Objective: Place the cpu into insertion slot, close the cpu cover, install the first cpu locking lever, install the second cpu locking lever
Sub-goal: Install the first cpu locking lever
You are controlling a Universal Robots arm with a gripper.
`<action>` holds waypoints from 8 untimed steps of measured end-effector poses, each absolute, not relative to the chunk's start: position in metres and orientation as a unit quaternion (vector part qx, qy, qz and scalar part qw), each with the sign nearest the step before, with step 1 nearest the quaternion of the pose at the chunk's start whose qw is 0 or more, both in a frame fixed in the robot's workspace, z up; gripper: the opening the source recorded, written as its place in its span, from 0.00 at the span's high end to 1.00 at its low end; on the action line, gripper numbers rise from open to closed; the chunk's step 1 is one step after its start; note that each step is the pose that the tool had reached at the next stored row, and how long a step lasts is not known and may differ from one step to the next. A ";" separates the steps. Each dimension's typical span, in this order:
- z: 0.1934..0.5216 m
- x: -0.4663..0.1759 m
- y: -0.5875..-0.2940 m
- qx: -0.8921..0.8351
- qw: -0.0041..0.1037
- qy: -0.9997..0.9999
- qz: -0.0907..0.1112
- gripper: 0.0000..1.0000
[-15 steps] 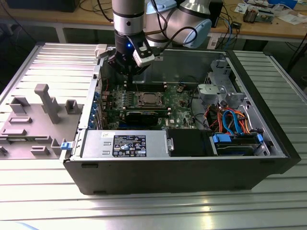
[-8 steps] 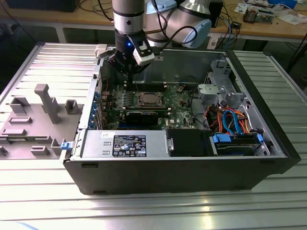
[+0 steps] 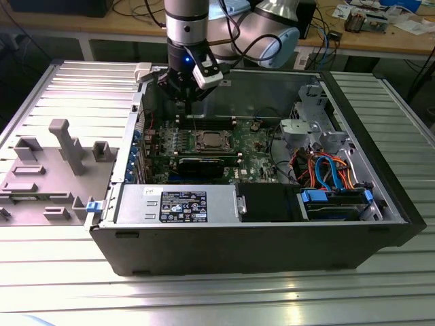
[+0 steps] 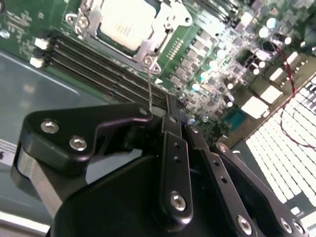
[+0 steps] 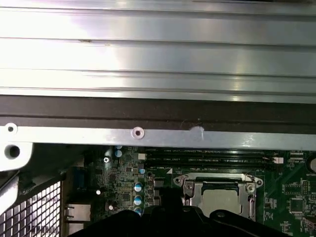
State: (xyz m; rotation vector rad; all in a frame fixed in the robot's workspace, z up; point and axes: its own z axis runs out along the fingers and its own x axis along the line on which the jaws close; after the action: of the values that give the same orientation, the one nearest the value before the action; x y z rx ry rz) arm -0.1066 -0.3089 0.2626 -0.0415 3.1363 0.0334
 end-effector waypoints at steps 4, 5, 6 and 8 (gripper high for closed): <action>0.262 -0.098 -0.309 -0.013 0.002 1.000 0.011 0.89; 0.262 -0.095 -0.308 -0.013 0.002 1.000 0.011 0.89; 0.262 -0.092 -0.308 -0.013 0.002 1.000 0.011 0.89; 0.262 -0.087 -0.308 -0.013 0.002 1.000 0.011 0.89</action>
State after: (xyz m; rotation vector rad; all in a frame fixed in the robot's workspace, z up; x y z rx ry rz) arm -0.0875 -0.3080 0.2616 -0.0417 3.1364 0.0333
